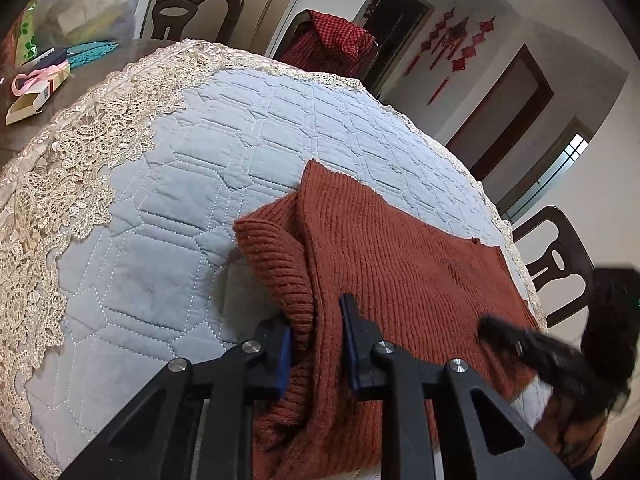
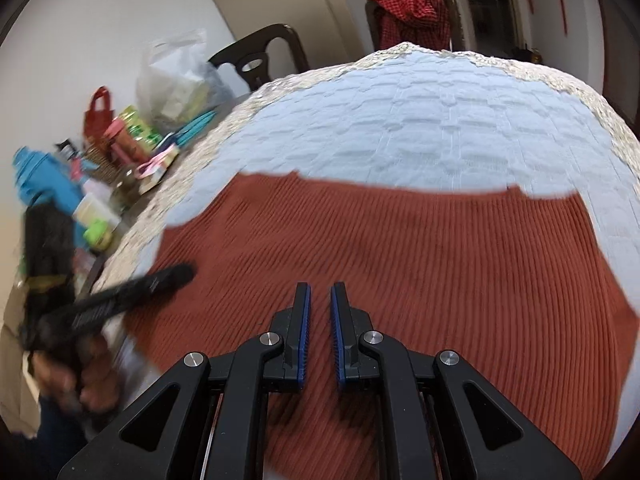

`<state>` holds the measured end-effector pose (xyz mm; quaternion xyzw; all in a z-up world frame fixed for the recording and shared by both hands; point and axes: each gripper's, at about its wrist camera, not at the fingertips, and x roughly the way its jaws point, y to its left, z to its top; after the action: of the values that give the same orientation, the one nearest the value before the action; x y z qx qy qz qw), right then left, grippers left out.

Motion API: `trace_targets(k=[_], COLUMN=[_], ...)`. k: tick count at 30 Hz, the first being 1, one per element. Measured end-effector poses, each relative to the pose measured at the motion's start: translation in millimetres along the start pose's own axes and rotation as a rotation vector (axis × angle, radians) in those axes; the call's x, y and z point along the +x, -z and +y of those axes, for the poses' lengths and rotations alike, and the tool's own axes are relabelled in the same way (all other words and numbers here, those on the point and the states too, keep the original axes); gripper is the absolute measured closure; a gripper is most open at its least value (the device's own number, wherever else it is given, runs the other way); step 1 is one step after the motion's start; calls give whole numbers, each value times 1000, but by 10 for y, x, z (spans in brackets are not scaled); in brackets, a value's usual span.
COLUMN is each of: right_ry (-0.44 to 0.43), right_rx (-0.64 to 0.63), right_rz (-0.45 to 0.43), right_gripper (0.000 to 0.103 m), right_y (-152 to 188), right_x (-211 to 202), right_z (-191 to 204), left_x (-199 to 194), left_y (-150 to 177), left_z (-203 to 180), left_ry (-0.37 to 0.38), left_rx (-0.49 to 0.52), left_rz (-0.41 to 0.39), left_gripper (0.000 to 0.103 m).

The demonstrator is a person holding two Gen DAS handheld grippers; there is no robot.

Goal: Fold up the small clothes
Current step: 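Lift the side edge with the left tool and fold it toward the center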

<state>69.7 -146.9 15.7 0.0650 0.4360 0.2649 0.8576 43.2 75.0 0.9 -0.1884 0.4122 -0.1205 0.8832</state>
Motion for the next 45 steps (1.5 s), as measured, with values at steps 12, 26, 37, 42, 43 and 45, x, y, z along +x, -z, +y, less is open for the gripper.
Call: trace_targets(k=[12,26,37,42,43,45], right_ry=[-72,29,65,-11,-42,-97], right_rx=[-8,100,234,265,272,278], right_rz=[21,-129,-149,-132,-128,-126], right_gripper=[93,93,93,74,66,56], right_y=[305,331,605,675,704,732], right_x=[-70,-749,-1034,-1058,-1073,-1095], right_z=[14,-480,-923,-1031,-1050,-1076], left_x=[-136,-384,855,570,472,269], left_y=[-74,-511,17,-30,-79,-175], left_z=[-87,-1245,-2112,-2079,-2050,-1938], left_ry=[64,300,362,469,473,442], left_rx=[-9,94,188,173,180,197], left_rz=[-18,-56,289,239,203,120], left_gripper=[81,83,81,64,62,60])
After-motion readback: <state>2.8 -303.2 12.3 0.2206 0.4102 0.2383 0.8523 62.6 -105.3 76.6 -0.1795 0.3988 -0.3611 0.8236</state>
